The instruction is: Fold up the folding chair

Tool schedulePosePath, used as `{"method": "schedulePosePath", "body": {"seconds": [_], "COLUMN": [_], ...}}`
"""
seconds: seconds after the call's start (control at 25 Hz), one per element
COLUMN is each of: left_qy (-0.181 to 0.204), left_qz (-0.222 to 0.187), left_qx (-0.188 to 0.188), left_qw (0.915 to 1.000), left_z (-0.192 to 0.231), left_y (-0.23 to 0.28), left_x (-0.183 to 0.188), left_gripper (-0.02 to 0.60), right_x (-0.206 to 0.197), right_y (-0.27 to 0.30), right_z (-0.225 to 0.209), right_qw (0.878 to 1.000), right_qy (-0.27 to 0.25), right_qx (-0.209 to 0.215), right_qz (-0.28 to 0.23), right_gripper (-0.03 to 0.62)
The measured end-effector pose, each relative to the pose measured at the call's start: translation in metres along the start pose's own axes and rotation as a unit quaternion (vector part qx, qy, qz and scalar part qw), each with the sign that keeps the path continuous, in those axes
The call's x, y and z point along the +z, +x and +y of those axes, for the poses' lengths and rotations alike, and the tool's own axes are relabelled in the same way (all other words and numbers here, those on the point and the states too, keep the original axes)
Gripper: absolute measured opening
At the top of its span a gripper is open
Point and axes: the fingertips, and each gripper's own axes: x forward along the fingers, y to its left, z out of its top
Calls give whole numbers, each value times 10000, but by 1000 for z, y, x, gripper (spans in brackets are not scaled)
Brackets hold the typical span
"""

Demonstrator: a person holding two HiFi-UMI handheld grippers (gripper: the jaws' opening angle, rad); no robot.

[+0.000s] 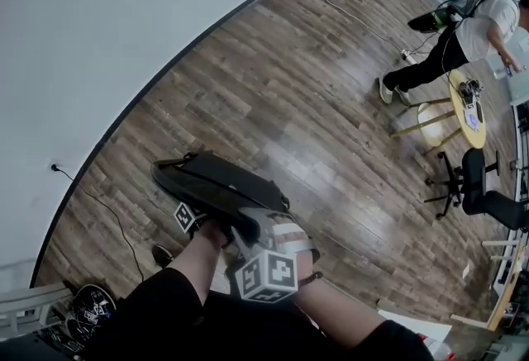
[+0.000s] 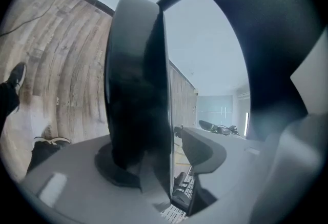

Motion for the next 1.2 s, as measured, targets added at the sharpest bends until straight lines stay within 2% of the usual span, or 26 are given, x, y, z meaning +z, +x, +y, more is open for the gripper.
{"method": "schedulePosePath", "body": {"seconds": [0.32, 0.52, 0.6, 0.72, 0.84, 0.92, 1.04, 1.2], "left_qy": [-8, 86, 160, 454, 979, 1521, 2391, 3624], "left_qz": [130, 90, 166, 297, 447, 607, 839, 1169], "left_qx": [-222, -504, -495, -404, -354, -357, -372, -149], "left_qw": [9997, 9987, 9985, 9977, 9936, 9859, 9666, 9245], "left_z": [9, -14, -14, -13, -22, -36, -65, -88], "left_y": [-7, -17, -28, -53, -82, -104, -138, -166], "left_x": [-2, 2, -2, -2, 5, 10, 16, 38], "left_gripper": [326, 338, 339, 339, 337, 338, 337, 339], "right_x": [-1, -2, -5, -5, -4, -5, -6, -4], "right_y": [6, 8, 9, 13, 15, 15, 15, 17], "right_z": [-7, -19, -22, -25, -29, -29, -23, -18], "right_qw": [9999, 9998, 9997, 9996, 9996, 9994, 9986, 9982], "right_qy": [75, 114, 133, 156, 167, 204, 319, 393], "right_qx": [144, 165, 191, 233, 241, 281, 426, 463], "right_qz": [25, -11, 6, 7, -13, -35, -51, -15], "right_gripper": [110, 109, 109, 110, 110, 110, 105, 100]}}
